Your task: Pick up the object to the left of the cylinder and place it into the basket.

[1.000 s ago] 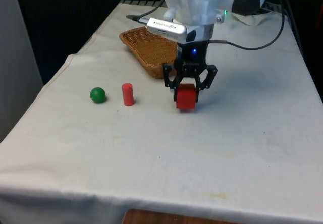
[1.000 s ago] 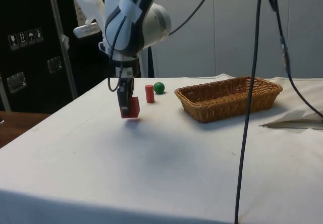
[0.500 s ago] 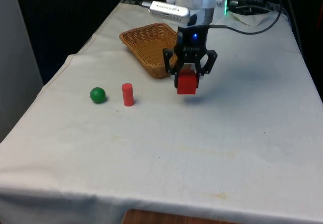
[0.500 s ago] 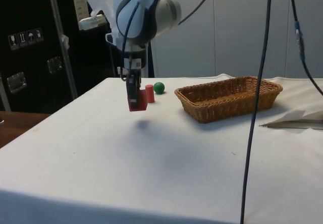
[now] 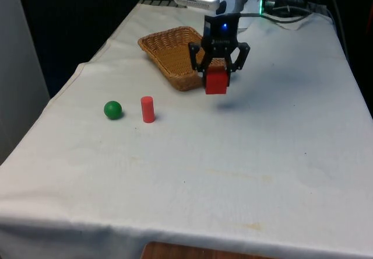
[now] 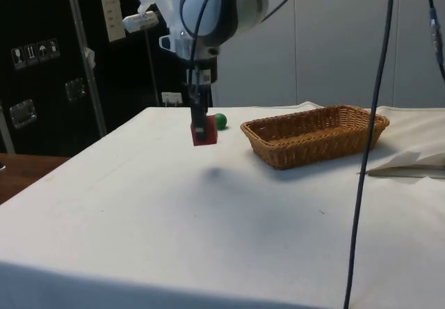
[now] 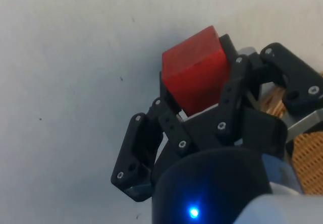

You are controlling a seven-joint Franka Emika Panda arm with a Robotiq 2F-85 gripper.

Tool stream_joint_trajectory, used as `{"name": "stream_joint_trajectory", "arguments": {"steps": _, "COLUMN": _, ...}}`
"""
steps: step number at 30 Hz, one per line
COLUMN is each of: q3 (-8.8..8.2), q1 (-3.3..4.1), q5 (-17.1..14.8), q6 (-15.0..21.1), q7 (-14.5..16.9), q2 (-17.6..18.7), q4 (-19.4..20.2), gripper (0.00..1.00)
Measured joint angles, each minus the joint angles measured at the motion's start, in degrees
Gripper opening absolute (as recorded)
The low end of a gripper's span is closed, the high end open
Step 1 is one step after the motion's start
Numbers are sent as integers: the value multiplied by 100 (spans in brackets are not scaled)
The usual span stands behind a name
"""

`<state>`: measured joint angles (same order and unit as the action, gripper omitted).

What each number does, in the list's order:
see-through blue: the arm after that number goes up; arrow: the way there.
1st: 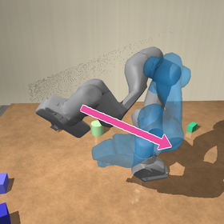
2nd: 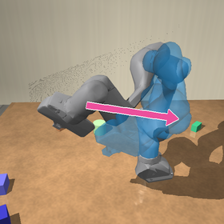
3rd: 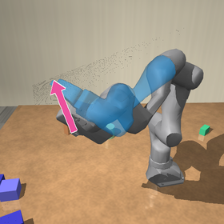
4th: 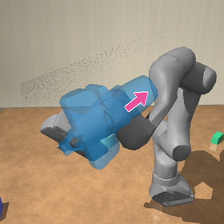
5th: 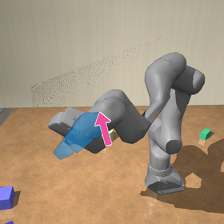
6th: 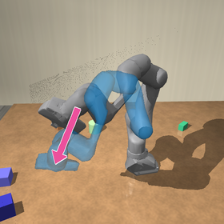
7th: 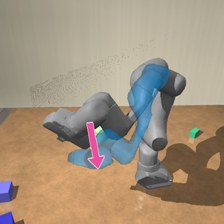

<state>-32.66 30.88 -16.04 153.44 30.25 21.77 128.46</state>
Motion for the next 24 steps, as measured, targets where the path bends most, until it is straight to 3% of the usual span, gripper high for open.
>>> {"name": "stream_joint_trajectory", "arguments": {"steps": 24, "q3": -315, "q1": -6, "q5": 877, "q6": 0, "q7": 57, "q2": -1232, "q4": 1077, "gripper": 2}}
